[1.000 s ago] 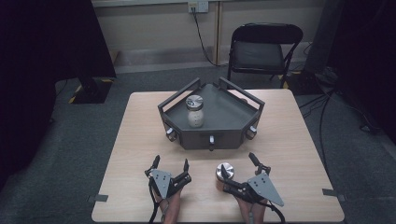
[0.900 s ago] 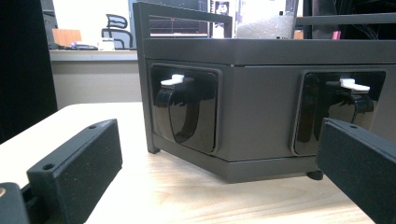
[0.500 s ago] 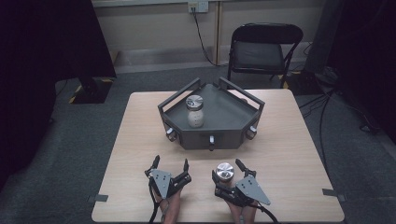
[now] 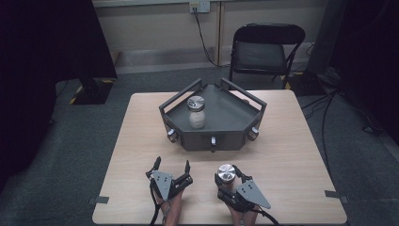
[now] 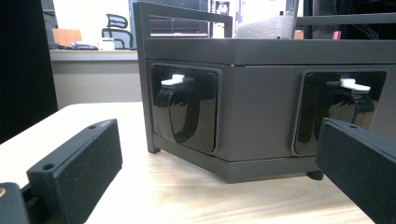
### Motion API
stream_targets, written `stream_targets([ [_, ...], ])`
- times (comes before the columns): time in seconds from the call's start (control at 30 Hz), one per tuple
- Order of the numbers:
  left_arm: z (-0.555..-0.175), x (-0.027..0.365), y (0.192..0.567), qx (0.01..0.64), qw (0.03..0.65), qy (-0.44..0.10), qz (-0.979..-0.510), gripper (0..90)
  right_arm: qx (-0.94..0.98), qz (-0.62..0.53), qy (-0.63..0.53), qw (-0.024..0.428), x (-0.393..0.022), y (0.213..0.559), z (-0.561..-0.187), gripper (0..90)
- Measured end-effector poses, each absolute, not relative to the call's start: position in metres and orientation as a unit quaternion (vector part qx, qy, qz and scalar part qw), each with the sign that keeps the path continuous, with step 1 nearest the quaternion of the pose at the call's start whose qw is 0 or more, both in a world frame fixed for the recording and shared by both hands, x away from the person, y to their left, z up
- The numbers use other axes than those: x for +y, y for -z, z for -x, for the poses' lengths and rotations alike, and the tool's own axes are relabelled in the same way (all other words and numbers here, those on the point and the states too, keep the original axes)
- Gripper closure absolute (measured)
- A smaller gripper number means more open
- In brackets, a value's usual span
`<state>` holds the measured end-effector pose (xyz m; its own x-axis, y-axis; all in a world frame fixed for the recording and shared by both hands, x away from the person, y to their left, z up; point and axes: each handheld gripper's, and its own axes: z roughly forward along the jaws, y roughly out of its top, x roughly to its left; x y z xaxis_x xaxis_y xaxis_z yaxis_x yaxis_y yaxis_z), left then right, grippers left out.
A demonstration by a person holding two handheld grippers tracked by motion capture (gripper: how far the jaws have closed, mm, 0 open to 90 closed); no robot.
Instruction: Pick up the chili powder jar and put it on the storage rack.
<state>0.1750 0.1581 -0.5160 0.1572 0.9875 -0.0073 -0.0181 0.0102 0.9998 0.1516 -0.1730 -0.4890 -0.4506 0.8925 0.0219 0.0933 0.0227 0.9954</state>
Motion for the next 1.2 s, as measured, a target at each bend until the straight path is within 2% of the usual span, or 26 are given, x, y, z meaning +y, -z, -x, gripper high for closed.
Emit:
stream_targets([
  [1.2,-0.175,0.157,0.516,0.459,0.543,-0.464,-0.529,0.3,0.637,-0.388,-0.574,0.337,-0.181,0.465,-0.157,35.0],
])
